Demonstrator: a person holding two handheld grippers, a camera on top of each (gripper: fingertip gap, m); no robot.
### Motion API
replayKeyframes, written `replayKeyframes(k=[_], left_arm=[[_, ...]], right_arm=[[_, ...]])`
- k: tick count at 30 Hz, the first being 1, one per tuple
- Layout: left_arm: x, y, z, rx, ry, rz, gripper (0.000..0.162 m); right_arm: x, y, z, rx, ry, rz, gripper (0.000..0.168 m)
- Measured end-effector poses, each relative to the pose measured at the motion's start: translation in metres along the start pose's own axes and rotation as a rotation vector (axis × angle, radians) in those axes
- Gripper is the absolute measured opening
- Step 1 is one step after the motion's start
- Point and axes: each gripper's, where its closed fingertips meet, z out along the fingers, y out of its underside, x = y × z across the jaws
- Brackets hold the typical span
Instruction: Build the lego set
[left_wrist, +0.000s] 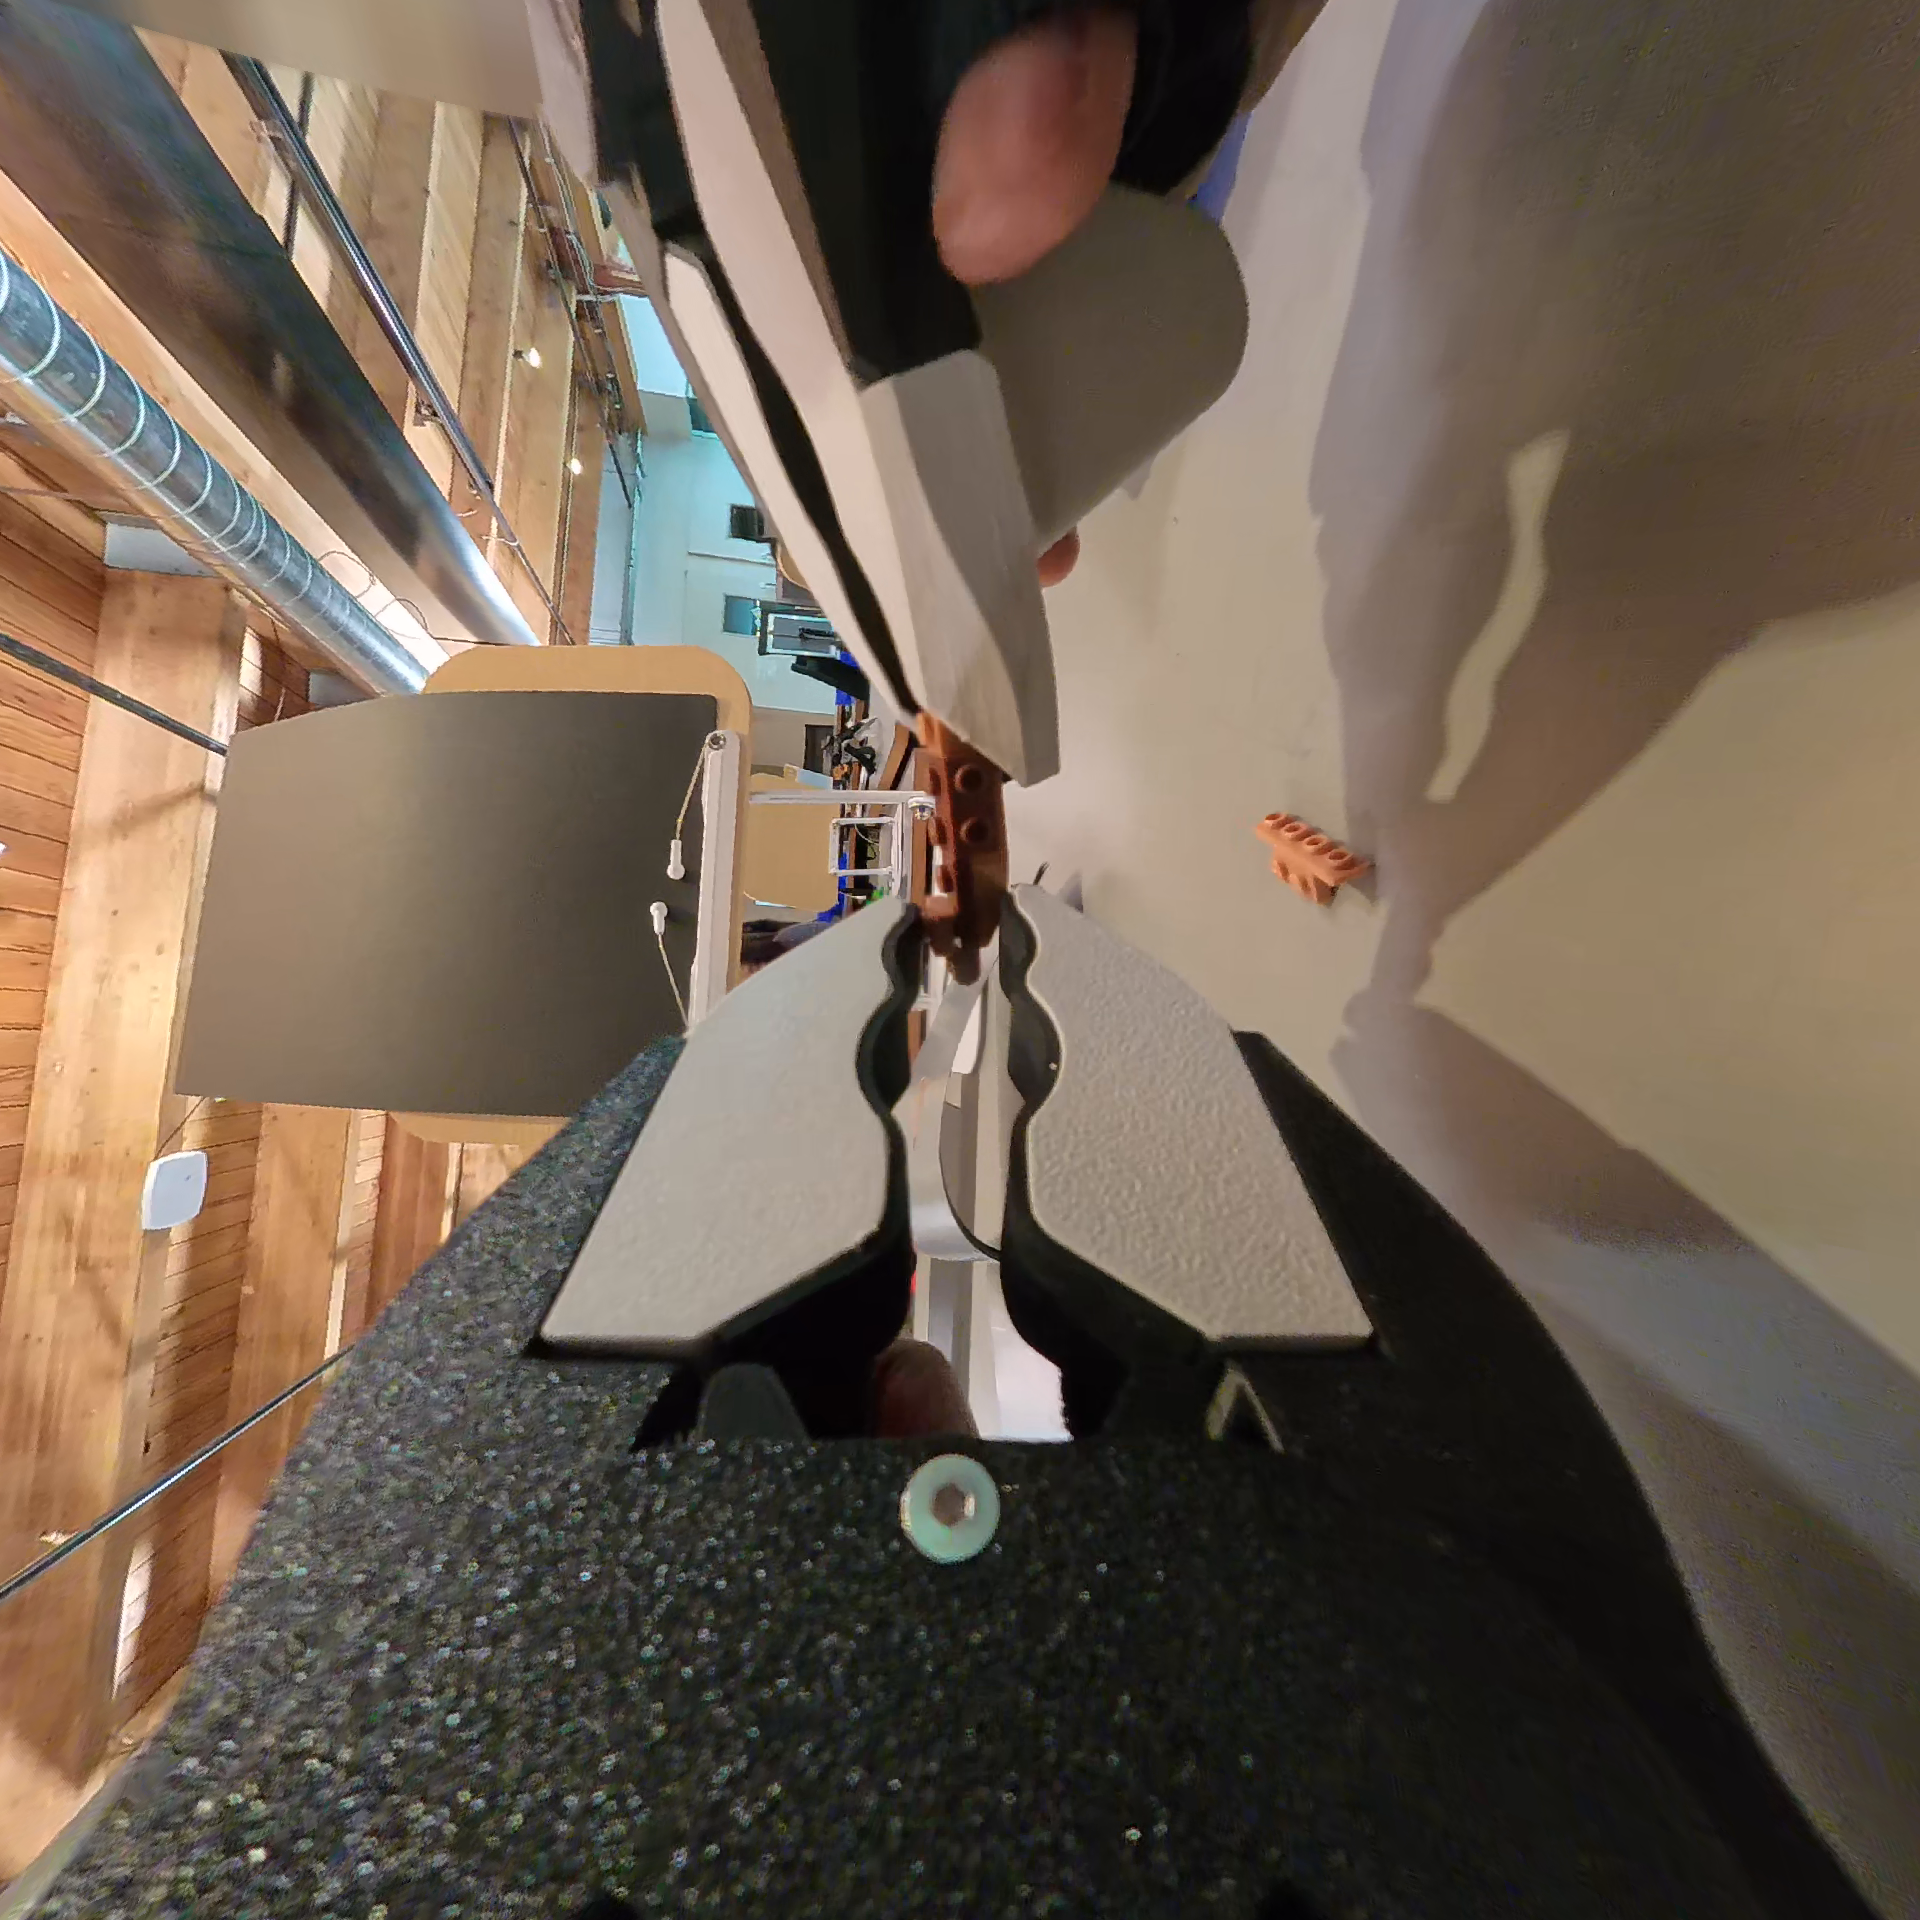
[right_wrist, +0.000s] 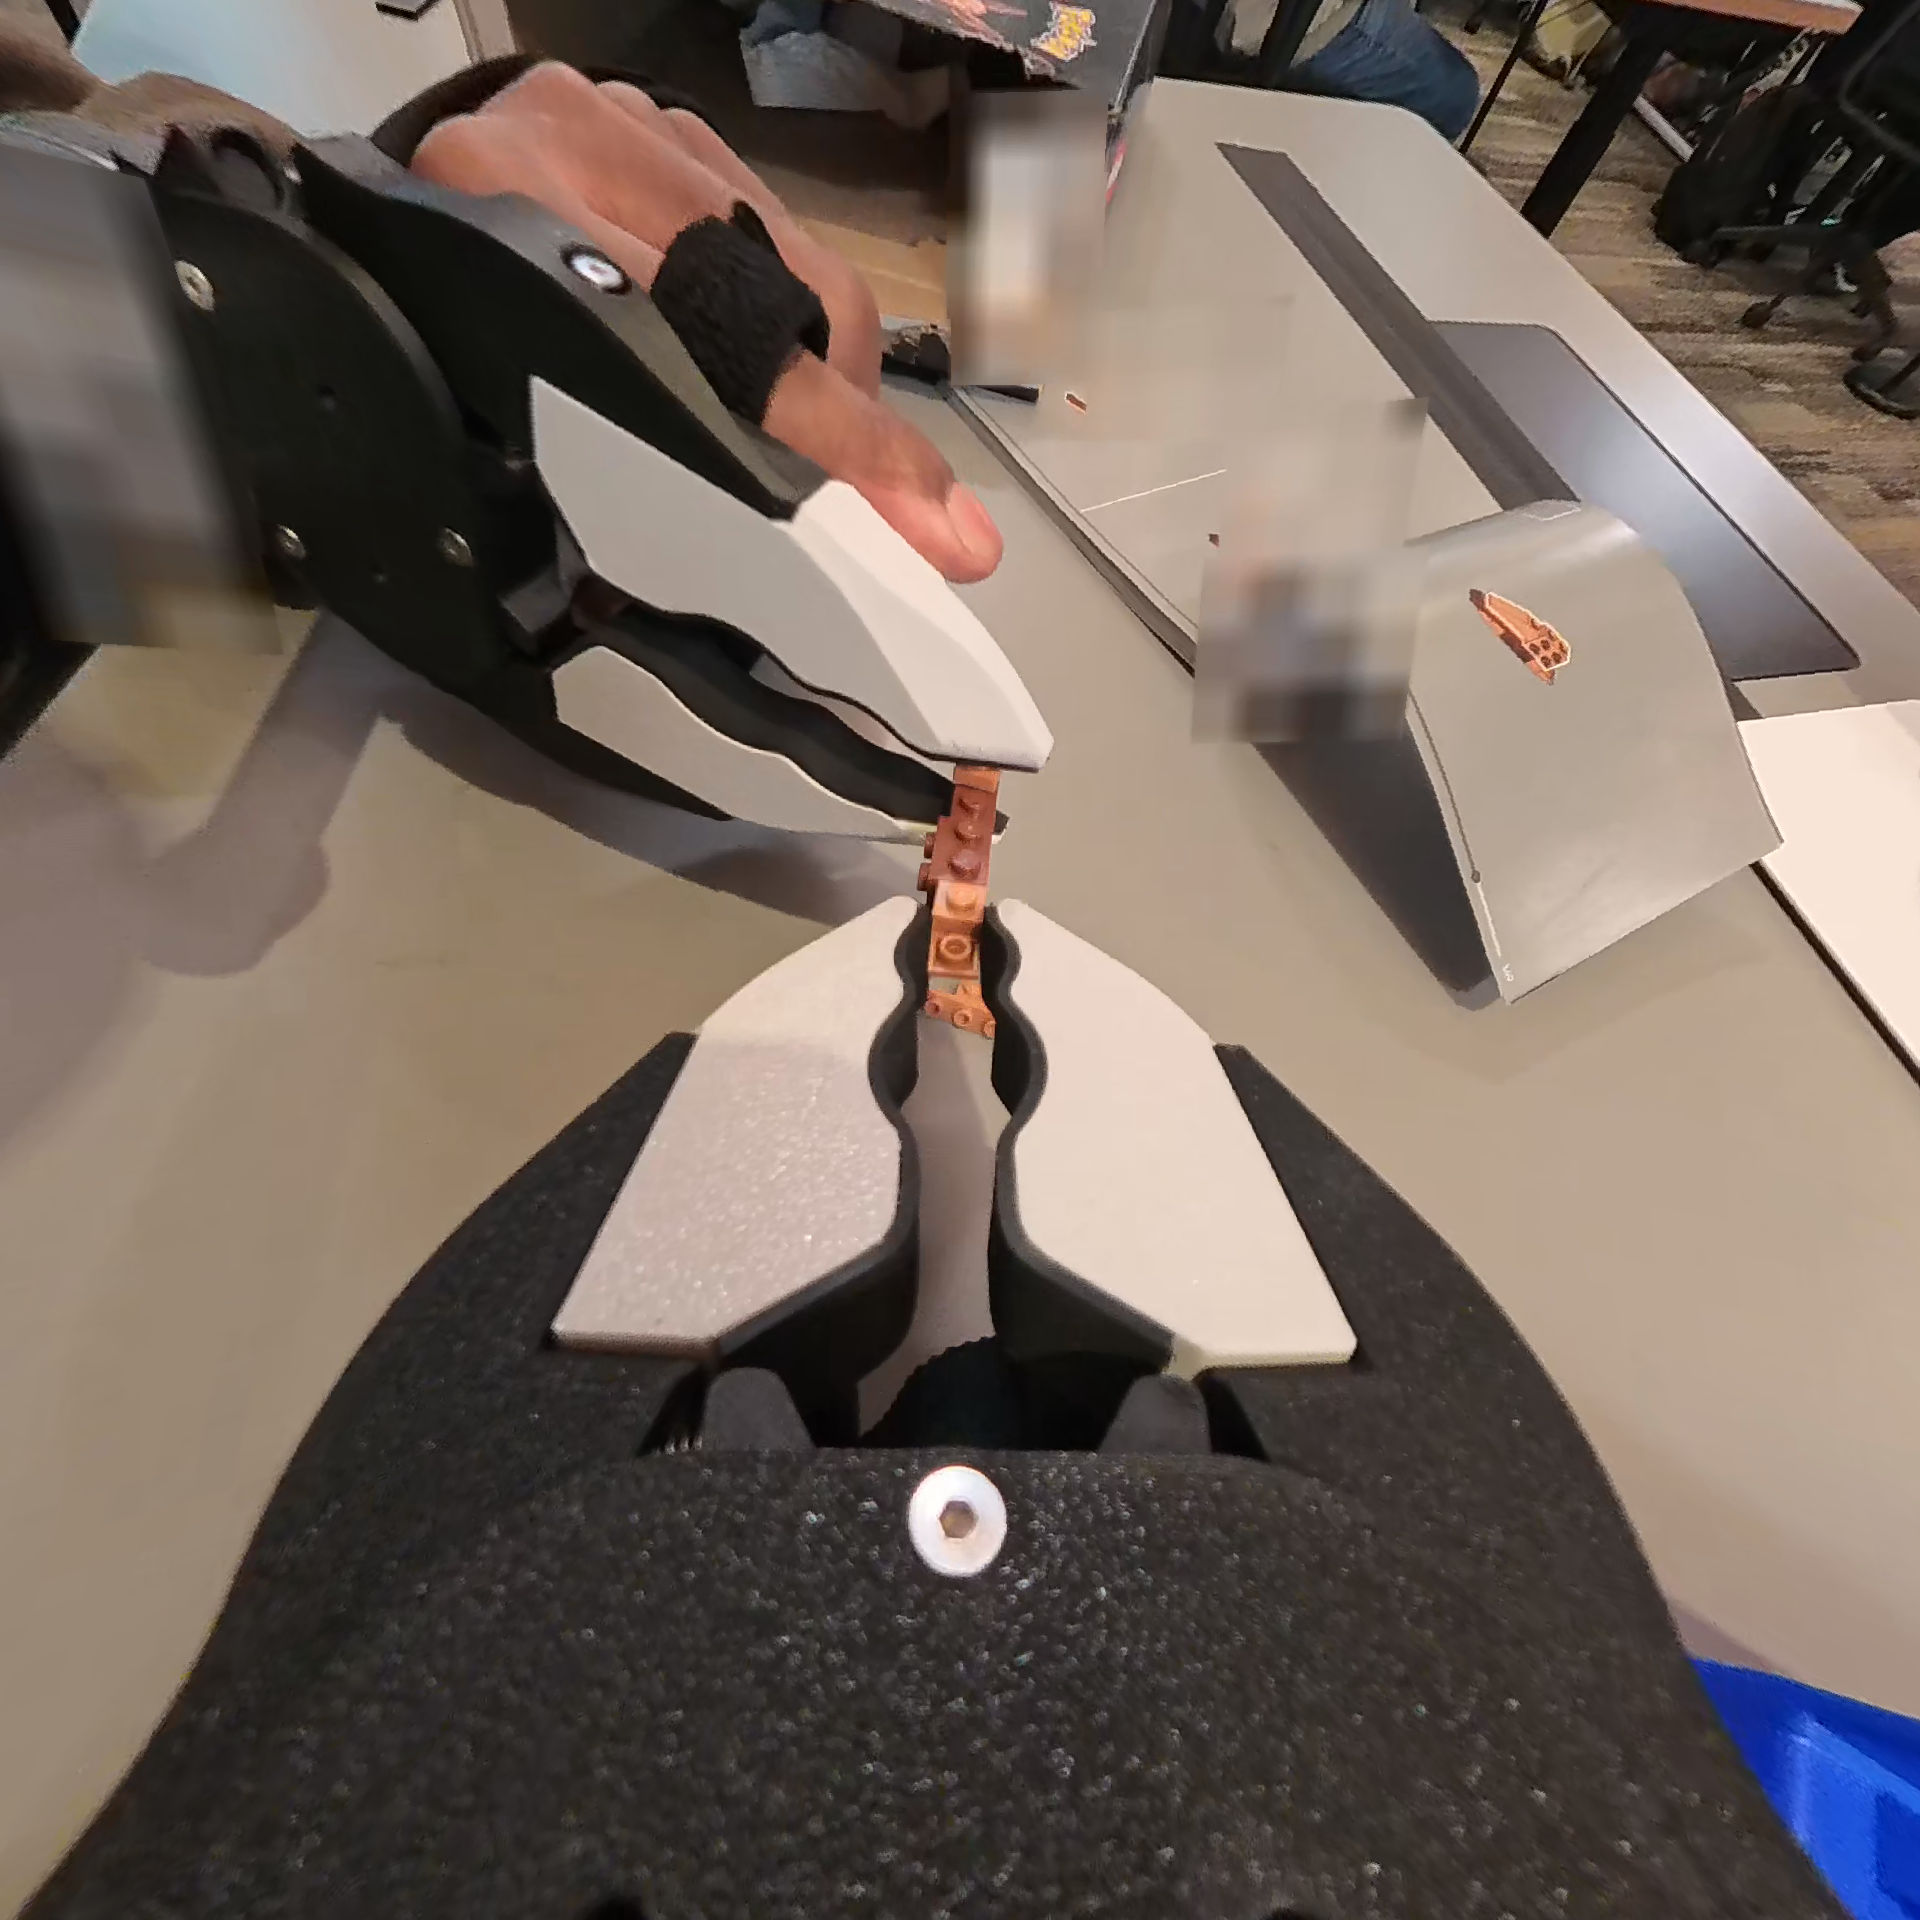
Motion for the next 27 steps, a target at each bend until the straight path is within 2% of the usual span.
replayKeyframes(k=[11,15,17,19,23,27], left_arm=[[0.0015,-0.0006,-0.0002,0.009,0.015,-0.039,0.014],[0.0024,-0.0002,-0.0001,0.01,0.021,-0.038,0.013],[0.0037,-0.0017,-0.0005,0.019,0.026,-0.037,0.014],[0.0037,-0.0033,-0.0011,0.028,0.027,-0.039,0.014],[0.0033,-0.0028,-0.0015,0.032,0.028,-0.062,0.014],[0.0053,-0.0023,-0.0013,0.075,0.089,-0.232,0.02]], right_arm=[[0.0,-0.0011,-0.0012,0.027,-0.01,0.015,0.008],[-0.0018,-0.0017,0.0,0.037,-0.04,0.05,0.027],[-0.0034,-0.0002,0.0022,0.033,-0.044,0.048,0.024],[-0.0044,-0.0004,0.0036,0.039,-0.039,0.038,0.013],[-0.0028,-0.0003,0.0042,0.051,-0.038,0.052,0.011],[-0.0013,-0.0006,0.0037,0.084,-0.049,0.063,0.011]])
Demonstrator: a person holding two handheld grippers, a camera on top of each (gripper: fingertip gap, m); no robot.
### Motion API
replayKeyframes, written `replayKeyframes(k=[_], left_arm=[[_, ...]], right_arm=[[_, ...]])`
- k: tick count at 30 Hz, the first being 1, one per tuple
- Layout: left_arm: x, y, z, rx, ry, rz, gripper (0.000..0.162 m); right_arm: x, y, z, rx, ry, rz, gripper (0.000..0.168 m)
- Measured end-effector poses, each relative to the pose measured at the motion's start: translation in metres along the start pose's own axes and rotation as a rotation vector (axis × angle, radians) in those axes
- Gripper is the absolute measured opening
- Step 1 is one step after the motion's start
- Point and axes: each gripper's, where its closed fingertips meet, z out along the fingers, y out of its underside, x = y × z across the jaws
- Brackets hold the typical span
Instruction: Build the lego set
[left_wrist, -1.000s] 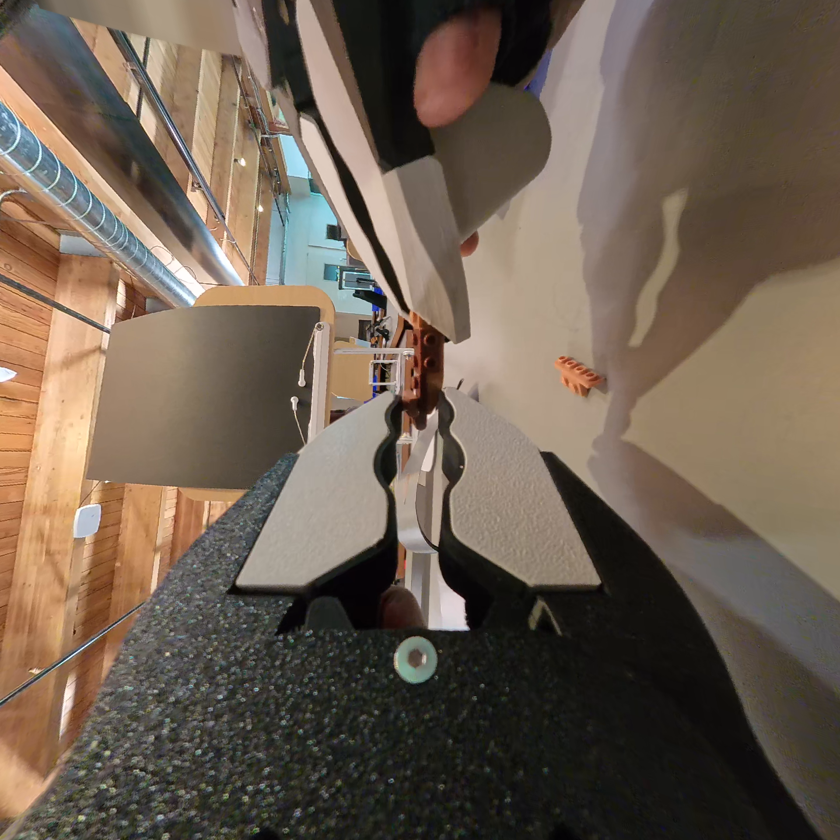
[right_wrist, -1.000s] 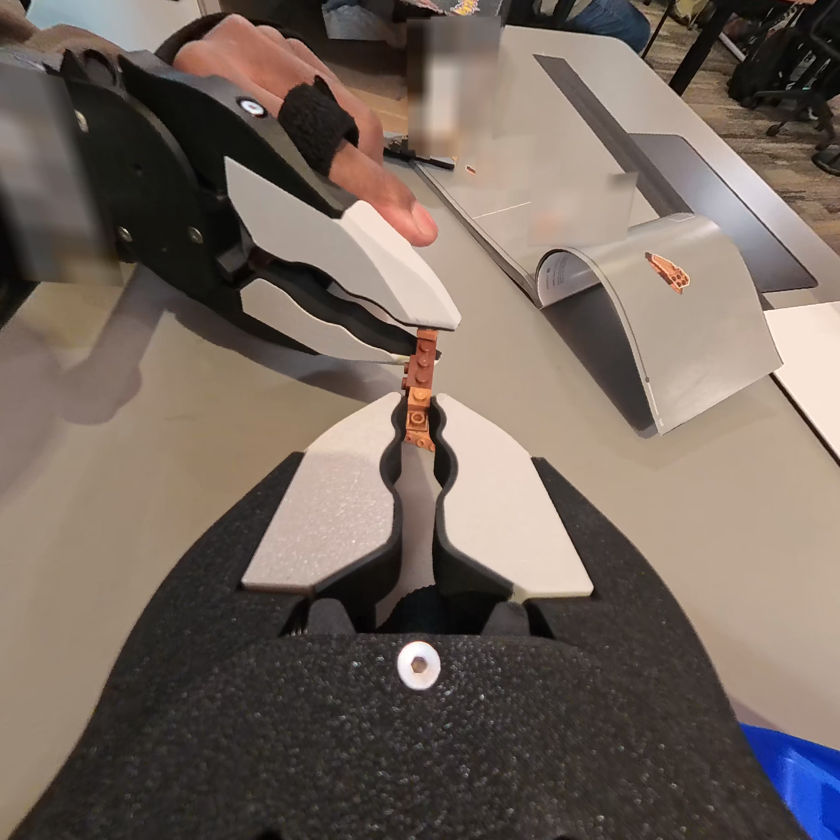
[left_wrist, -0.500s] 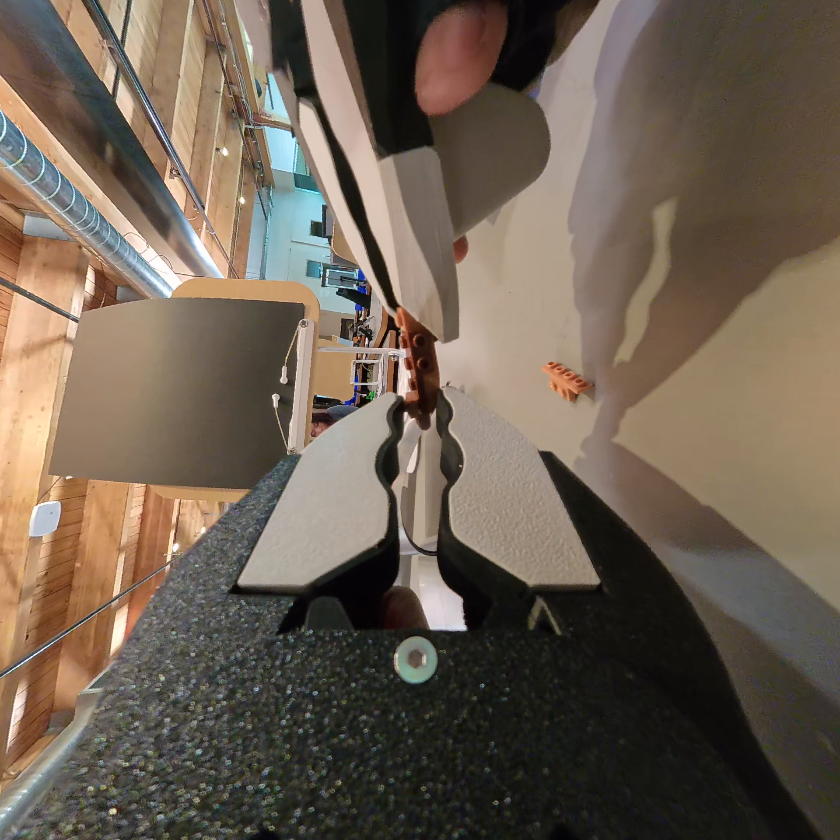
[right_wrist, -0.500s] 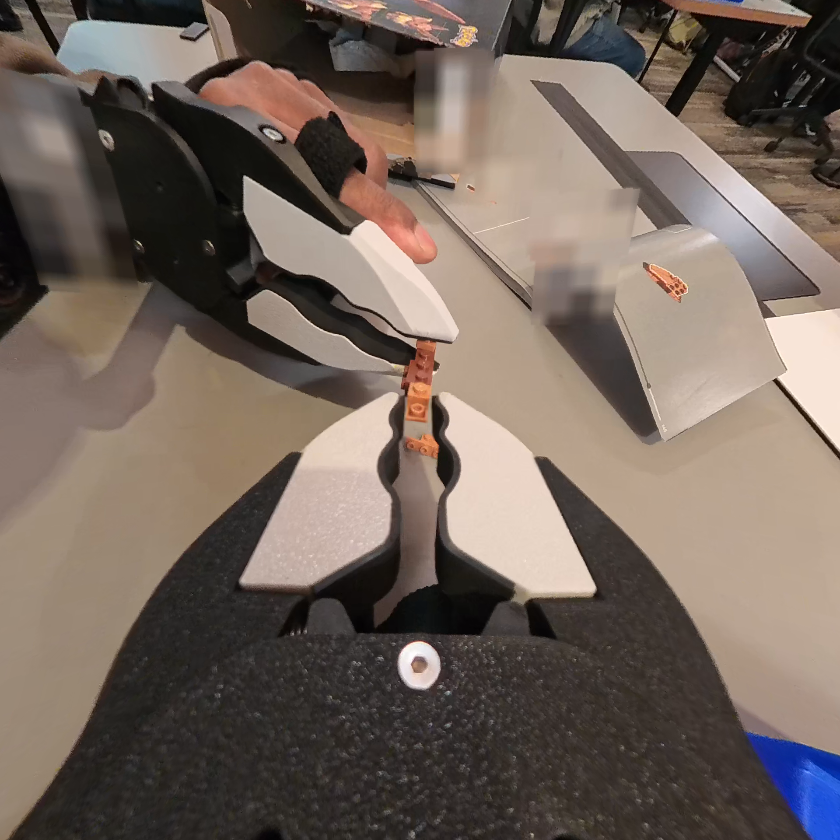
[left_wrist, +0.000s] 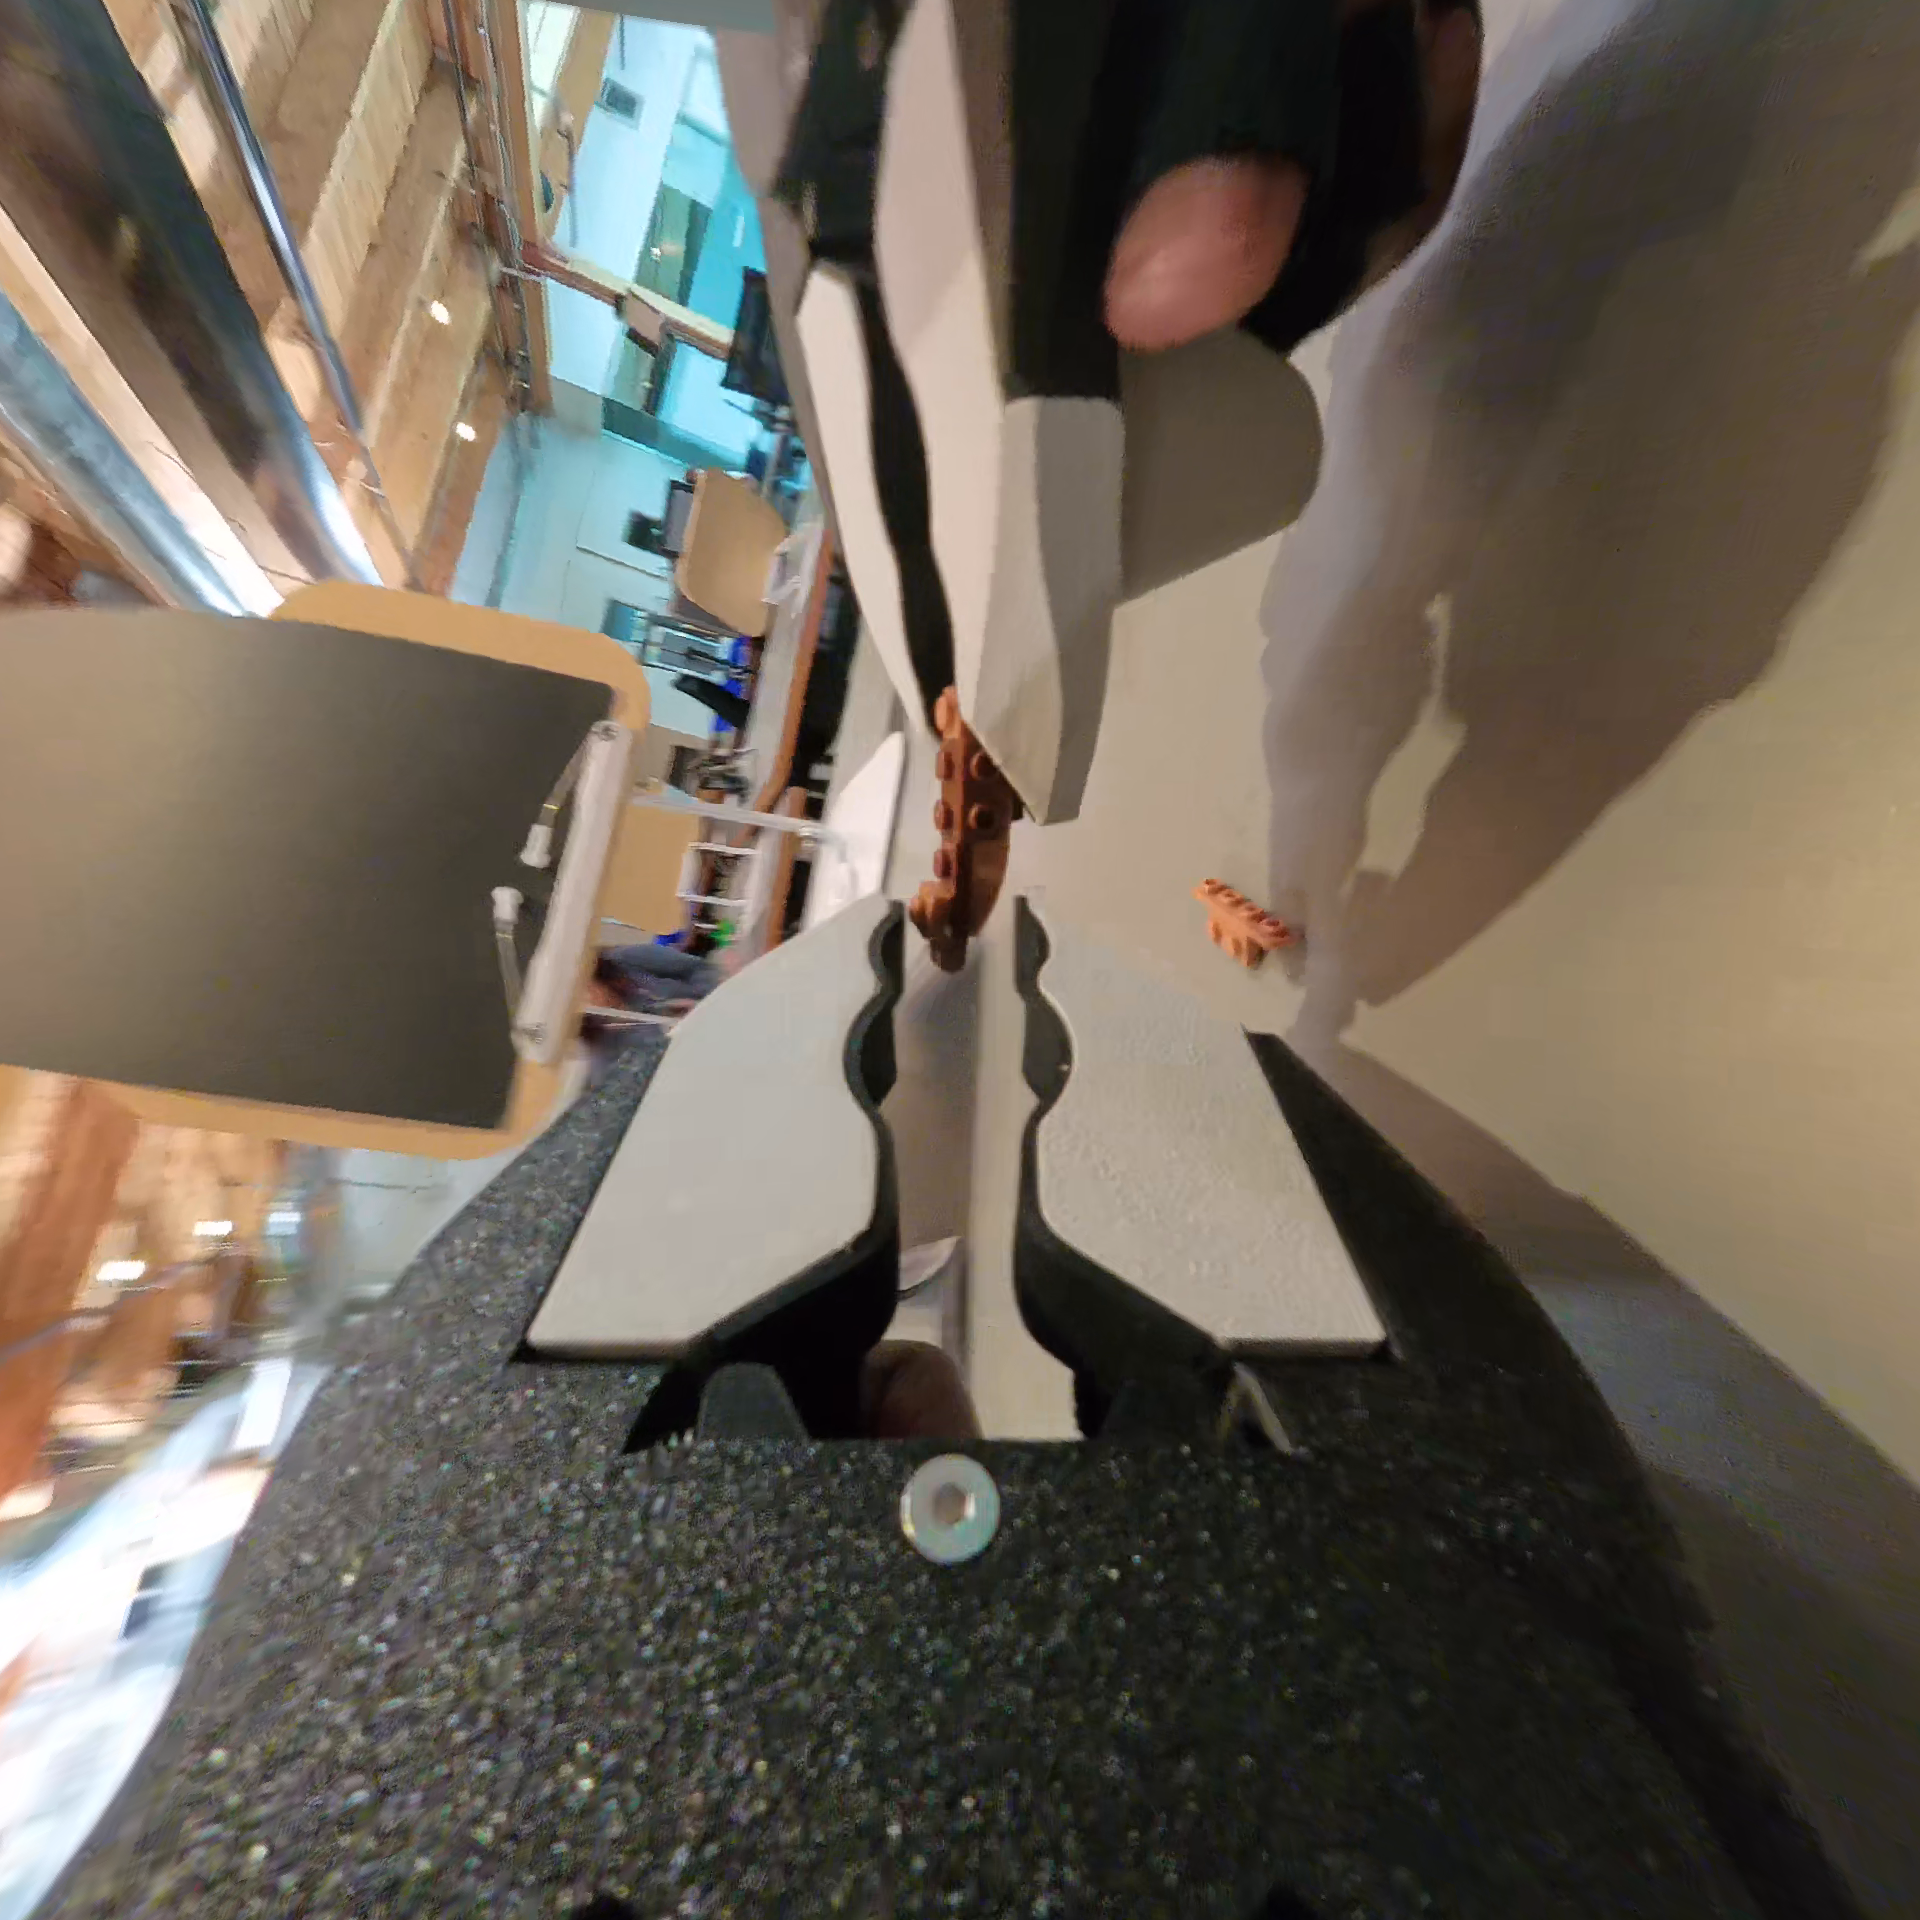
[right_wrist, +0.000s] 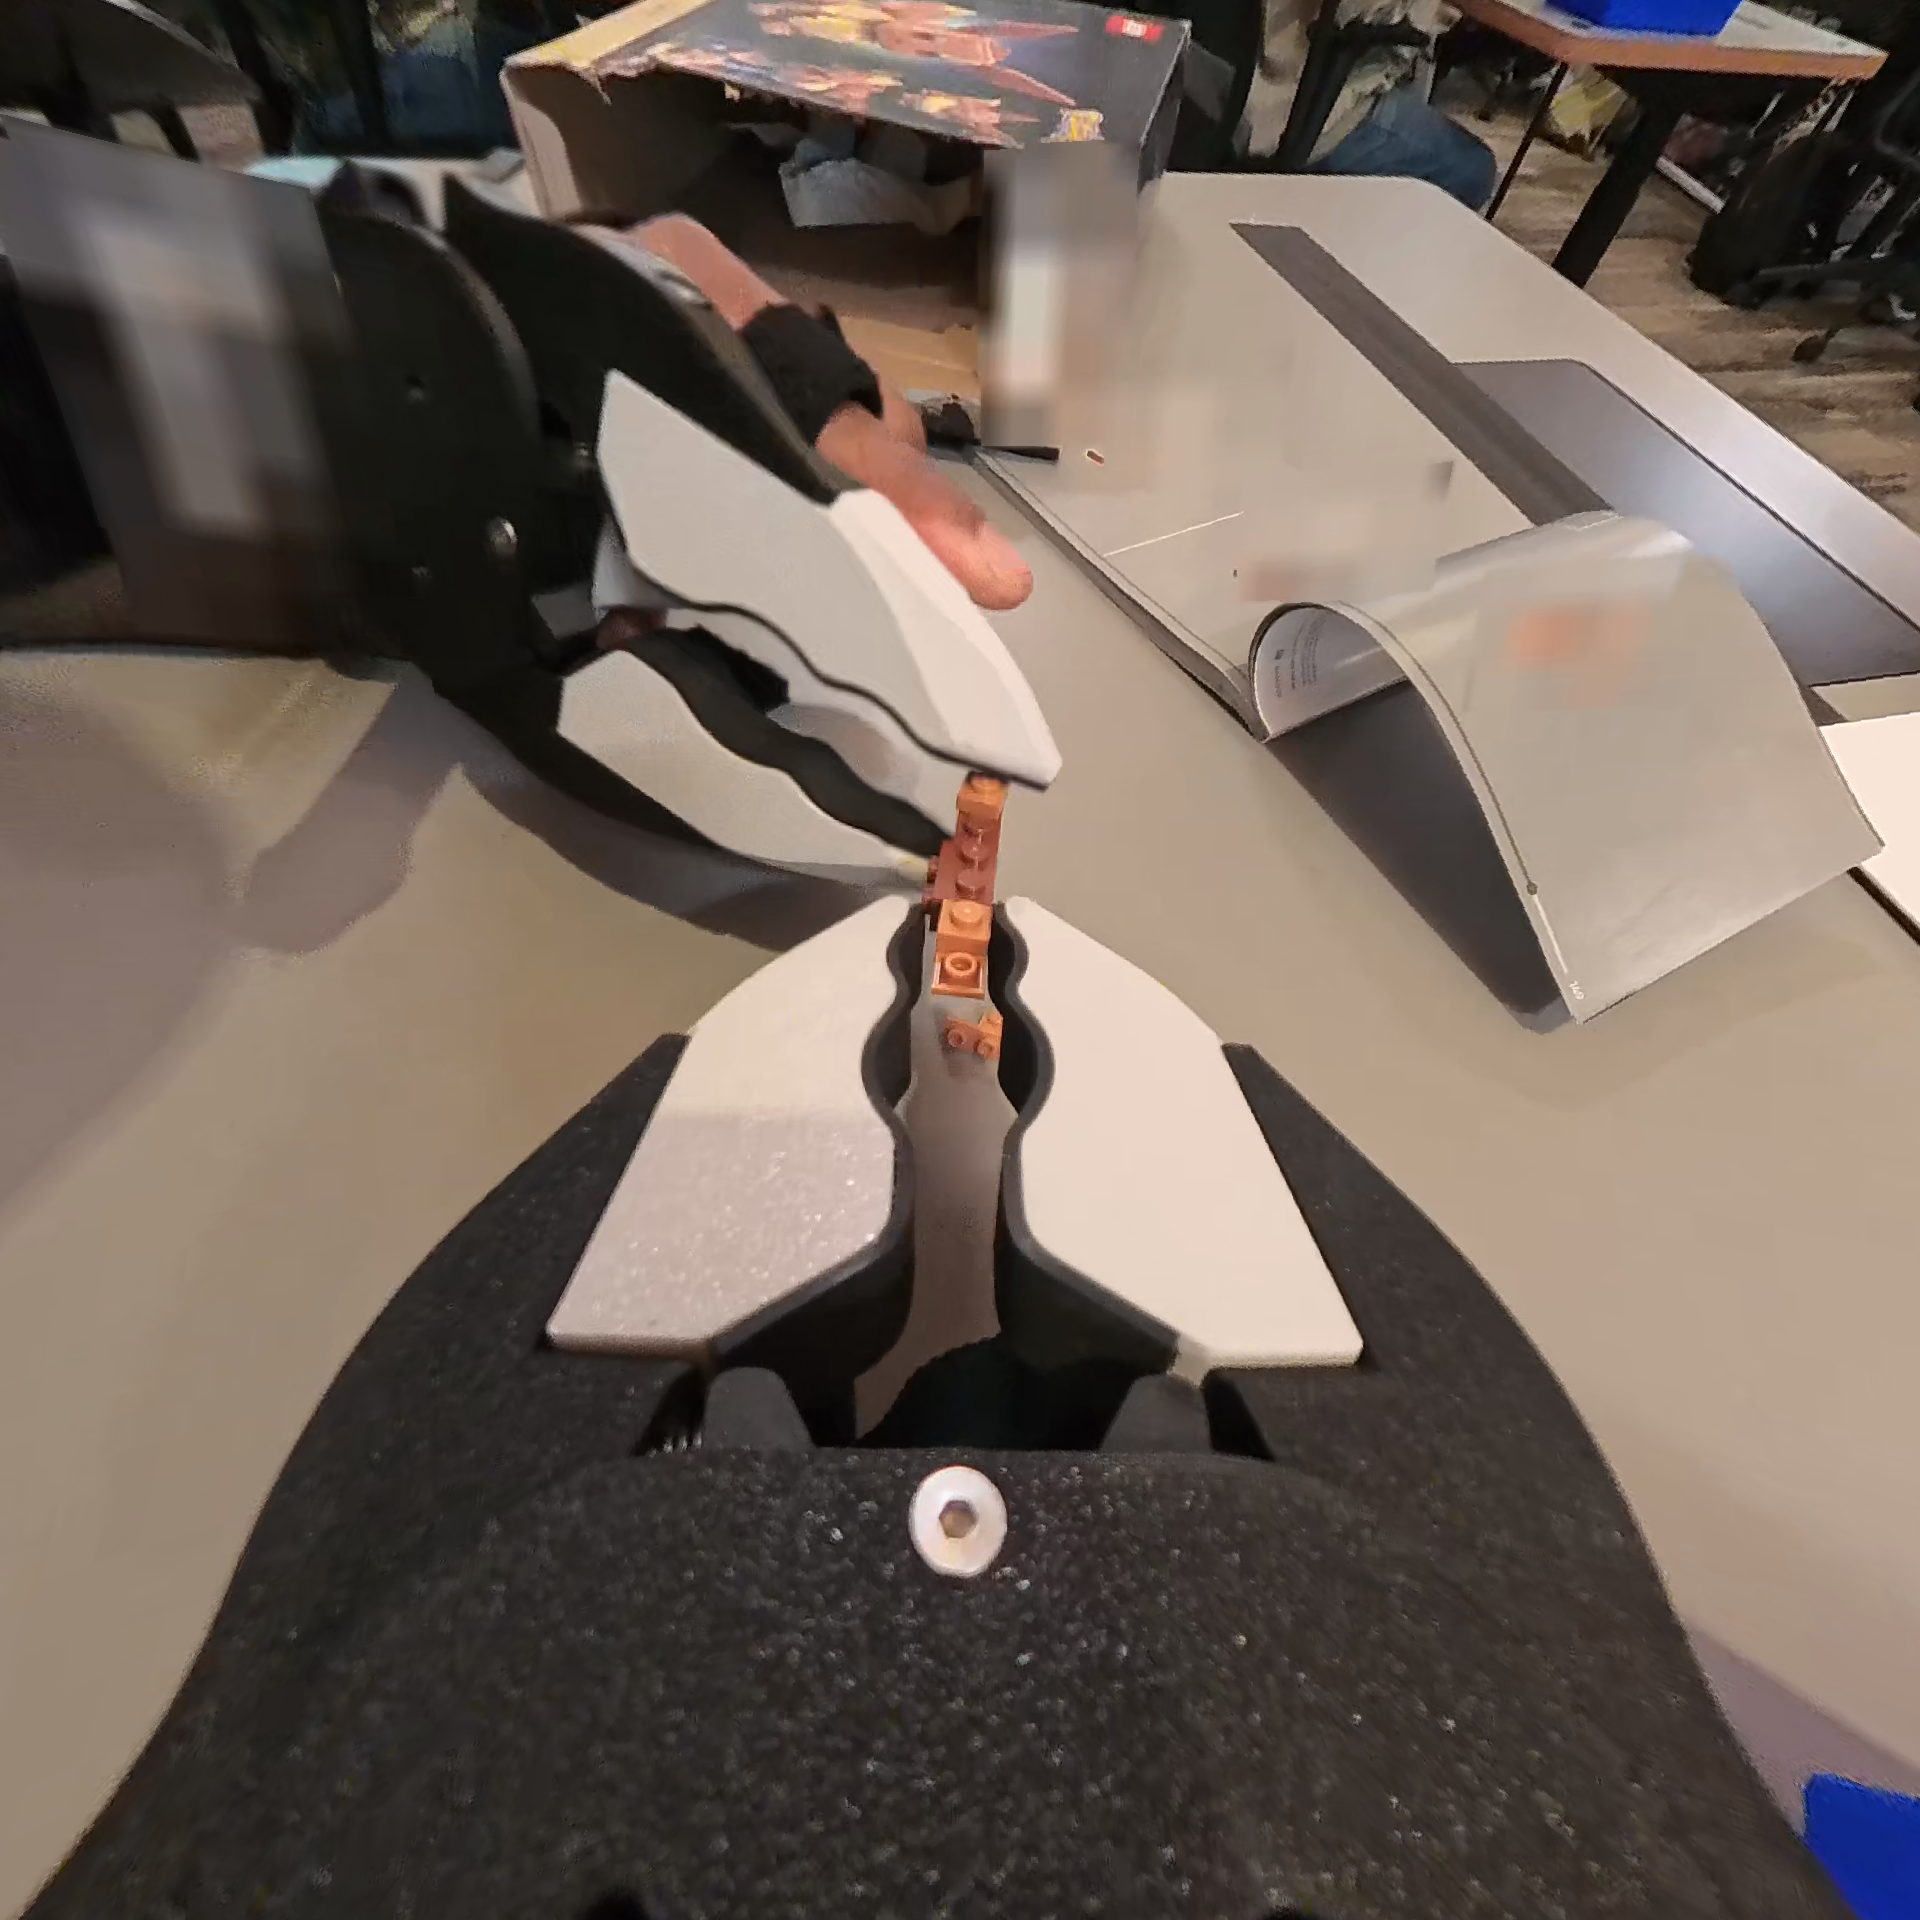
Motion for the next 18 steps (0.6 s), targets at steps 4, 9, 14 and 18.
replayKeyframes(k=[4,9,14,18], left_arm=[[0.004,-0.001,-0.006,0.107,0.167,-0.31,0.041],[-0.006,-0.016,-0.018,0.299,0.332,-0.726,0.043],[0.0,-0.025,-0.024,0.383,0.496,-0.915,0.031],[-0.003,-0.03,-0.031,0.447,0.543,-0.96,0.018]], right_arm=[[0.001,0.0,-0.003,0.042,-0.021,-0.007,0.011],[-0.008,-0.002,-0.005,0.078,-0.075,-0.055,0.011],[-0.02,-0.006,-0.007,0.104,-0.113,-0.135,0.011],[-0.025,-0.01,-0.009,0.126,-0.127,-0.159,0.011]])
